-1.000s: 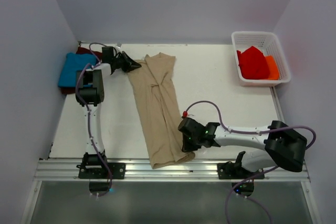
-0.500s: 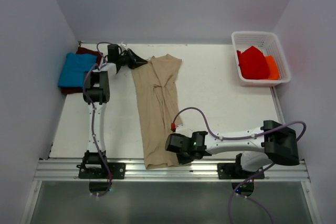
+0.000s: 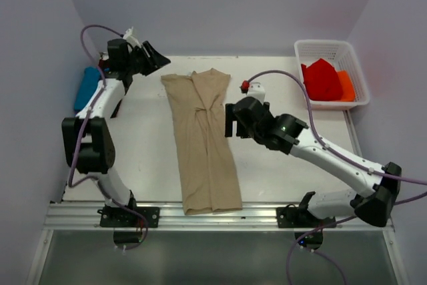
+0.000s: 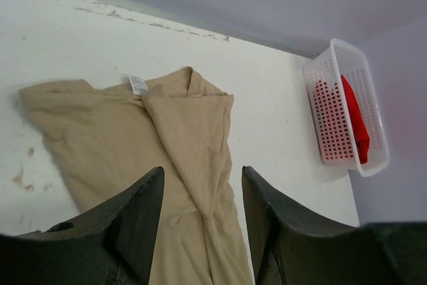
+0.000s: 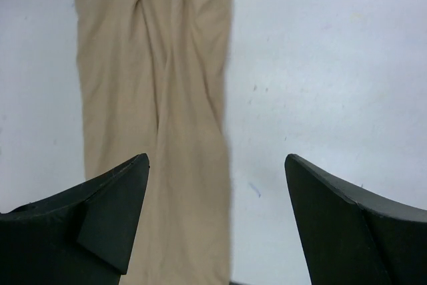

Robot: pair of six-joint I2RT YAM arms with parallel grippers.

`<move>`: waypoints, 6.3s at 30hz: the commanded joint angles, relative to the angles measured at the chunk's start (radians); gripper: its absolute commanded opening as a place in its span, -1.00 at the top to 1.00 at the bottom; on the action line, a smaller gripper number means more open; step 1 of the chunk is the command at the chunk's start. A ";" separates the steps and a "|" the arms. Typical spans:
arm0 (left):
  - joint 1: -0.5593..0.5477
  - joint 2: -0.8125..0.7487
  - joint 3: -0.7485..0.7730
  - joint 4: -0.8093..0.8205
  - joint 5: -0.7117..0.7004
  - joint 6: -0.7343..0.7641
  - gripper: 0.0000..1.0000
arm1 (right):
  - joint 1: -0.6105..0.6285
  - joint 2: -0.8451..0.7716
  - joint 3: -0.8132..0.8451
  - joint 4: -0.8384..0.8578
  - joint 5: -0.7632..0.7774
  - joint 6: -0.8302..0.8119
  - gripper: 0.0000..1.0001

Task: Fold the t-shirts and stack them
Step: Fold the tshirt

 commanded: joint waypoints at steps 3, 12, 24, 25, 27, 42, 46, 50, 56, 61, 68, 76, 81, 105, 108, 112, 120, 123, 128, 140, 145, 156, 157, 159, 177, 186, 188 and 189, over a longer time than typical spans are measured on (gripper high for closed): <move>-0.063 -0.372 -0.366 -0.040 -0.241 0.126 -0.12 | -0.207 0.335 0.236 0.074 -0.076 -0.243 -0.74; -0.119 -0.938 -0.706 -0.271 -0.333 0.167 -0.15 | -0.416 0.819 0.711 0.082 -0.320 -0.244 -0.21; -0.121 -1.303 -0.769 -0.522 -0.274 0.158 -0.14 | -0.484 1.236 1.175 0.002 -0.552 -0.232 -0.27; -0.119 -1.308 -0.775 -0.525 -0.257 0.158 -0.15 | -0.484 1.241 1.172 0.005 -0.558 -0.227 -0.25; -0.121 -1.314 -0.784 -0.526 -0.241 0.155 -0.14 | -0.484 1.236 1.149 0.020 -0.567 -0.218 -0.22; -0.121 -1.340 -0.827 -0.534 -0.217 0.141 -0.11 | -0.484 1.195 1.077 0.063 -0.590 -0.195 1.00; -0.119 -1.346 -0.830 -0.545 -0.221 0.143 -0.10 | -0.484 1.180 1.065 0.117 -0.662 -0.186 1.00; -0.119 -1.345 -0.835 -0.540 -0.221 0.139 -0.09 | -0.484 1.178 1.028 0.281 -0.826 -0.146 1.00; -0.119 -1.334 -0.823 -0.545 -0.240 0.141 -0.08 | -0.481 1.216 1.000 0.438 -1.015 -0.053 1.00; -0.119 -1.328 -0.830 -0.531 -0.238 0.135 -0.08 | -0.479 1.250 0.945 0.630 -1.232 0.047 1.00; -0.119 -1.319 -0.829 -0.523 -0.238 0.132 -0.08 | -0.464 1.301 0.948 0.647 -1.371 0.049 1.00; -0.119 -1.313 -0.849 -0.499 -0.229 0.116 -0.08 | -0.462 1.224 0.858 0.539 -1.331 -0.102 -0.89; -0.119 -1.334 -0.884 -0.450 -0.206 0.103 -0.10 | -0.464 0.989 0.639 0.654 -1.298 -0.122 -0.92; -1.119 -1.162 -1.114 -0.558 -0.496 -0.566 -0.08 | -0.222 -0.112 -0.507 0.300 -0.523 -0.125 -0.91; -1.331 -1.092 -1.061 -0.650 -0.580 -0.701 -0.09 | -0.219 -0.224 -0.558 0.246 -0.532 -0.100 -0.91; -1.513 -0.919 -1.002 -0.693 -0.596 -0.807 -0.10 | -0.217 -0.311 -0.624 0.206 -0.601 -0.047 -0.91; -1.569 -0.934 -0.991 -0.787 -0.744 -0.963 -0.10 | -0.212 -0.400 -0.721 0.235 -0.704 0.007 -0.89; -1.569 -0.965 -1.011 -0.683 -0.809 -0.964 -0.10 | -0.208 -0.391 -0.733 0.251 -0.714 0.004 -0.89; -1.566 -0.839 -1.007 -0.513 -0.834 -0.924 -0.15 | -0.202 -0.380 -0.727 0.249 -0.737 0.003 -0.89; -1.554 -0.925 -1.110 -0.612 -0.849 -1.072 -0.13 | -0.154 -0.422 -0.761 0.200 -0.809 0.088 -0.83; -1.555 -0.819 -1.094 -0.559 -0.817 -1.054 -0.13 | -0.130 -0.429 -0.787 0.194 -0.849 0.150 -0.67; -1.566 -0.872 -1.169 -0.571 -0.844 -1.132 -0.08 | -0.082 -0.468 -0.905 0.257 -0.914 0.329 -0.40; -1.566 -0.865 -1.168 -0.571 -0.846 -1.132 -0.07 | -0.074 -0.465 -0.909 0.263 -0.915 0.339 -0.35; -1.567 -0.853 -1.160 -0.575 -0.849 -1.132 0.00 | -0.065 -0.465 -0.917 0.274 -0.912 0.363 -0.33; -1.603 -0.771 -1.117 -0.614 -0.912 -1.190 -0.18 | 0.096 -0.265 -0.957 0.593 -0.776 0.512 0.07; -1.687 -0.780 -1.070 -0.758 -0.904 -1.319 -0.33 | 0.102 -0.317 -0.937 0.477 -0.727 0.486 -0.04; -1.702 -0.788 -1.074 -0.792 -0.890 -1.351 -0.36 | 0.102 -0.369 -0.926 0.435 -0.711 0.483 -0.14; -1.706 -0.794 -1.079 -0.790 -0.873 -1.356 -0.36 | 0.102 -0.385 -0.923 0.416 -0.708 0.483 -0.25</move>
